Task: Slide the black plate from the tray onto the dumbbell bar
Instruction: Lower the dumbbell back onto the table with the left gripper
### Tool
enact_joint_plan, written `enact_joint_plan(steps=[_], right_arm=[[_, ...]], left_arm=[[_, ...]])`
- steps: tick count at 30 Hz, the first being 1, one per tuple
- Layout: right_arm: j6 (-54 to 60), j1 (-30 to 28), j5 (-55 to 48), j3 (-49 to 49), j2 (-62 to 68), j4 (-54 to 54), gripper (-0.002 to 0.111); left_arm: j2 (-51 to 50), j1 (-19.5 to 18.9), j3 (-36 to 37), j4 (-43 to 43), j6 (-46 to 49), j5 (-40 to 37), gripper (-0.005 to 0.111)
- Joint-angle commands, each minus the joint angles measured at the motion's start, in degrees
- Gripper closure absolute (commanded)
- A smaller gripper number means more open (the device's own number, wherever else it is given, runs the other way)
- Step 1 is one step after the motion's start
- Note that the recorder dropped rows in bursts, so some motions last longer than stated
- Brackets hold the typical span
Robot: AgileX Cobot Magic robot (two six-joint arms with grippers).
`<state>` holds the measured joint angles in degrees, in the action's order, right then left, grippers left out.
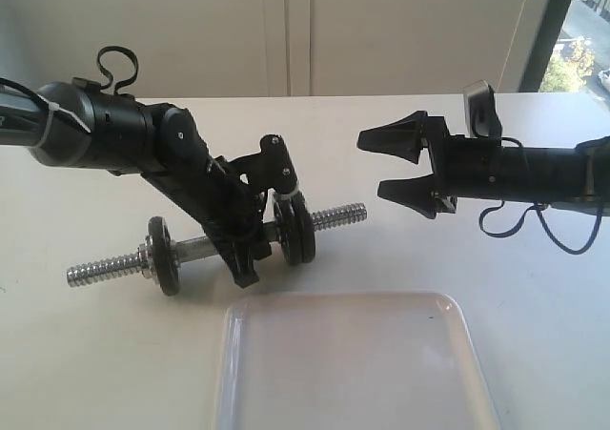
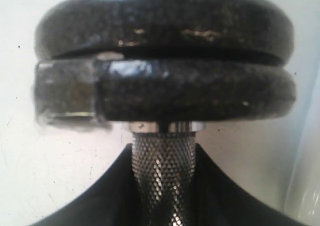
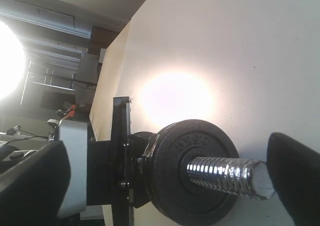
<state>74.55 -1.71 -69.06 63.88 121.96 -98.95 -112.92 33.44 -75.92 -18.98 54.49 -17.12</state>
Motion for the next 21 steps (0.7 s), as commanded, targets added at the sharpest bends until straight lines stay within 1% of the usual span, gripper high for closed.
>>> enact_joint_plan(steps=[1, 2, 5, 21], right_arm=[[-0.2, -0.6, -0.9, 0.2, -0.6, -0.2, 0.004], [-0.2, -0.6, -0.9, 0.2, -0.6, -0.2, 0.004], [-0.2, -0.6, -0.9, 0.2, -0.6, -0.2, 0.004], [-0.2, -0.6, -0.9, 0.2, -0.6, -0.4, 0.004]], left_arm=[[3.2, -0.1, -1.8, -2.6, -0.5, 2.2, 0.059], [3.2, -0.1, -1.8, -2.4, -0.5, 2.1, 0.054], [3.2, -0.1, -1.8, -2.4, -0.5, 2.1, 0.047], [3.2, -0.1, -1.8, 0.4, -0.6, 0.8, 0.047]])
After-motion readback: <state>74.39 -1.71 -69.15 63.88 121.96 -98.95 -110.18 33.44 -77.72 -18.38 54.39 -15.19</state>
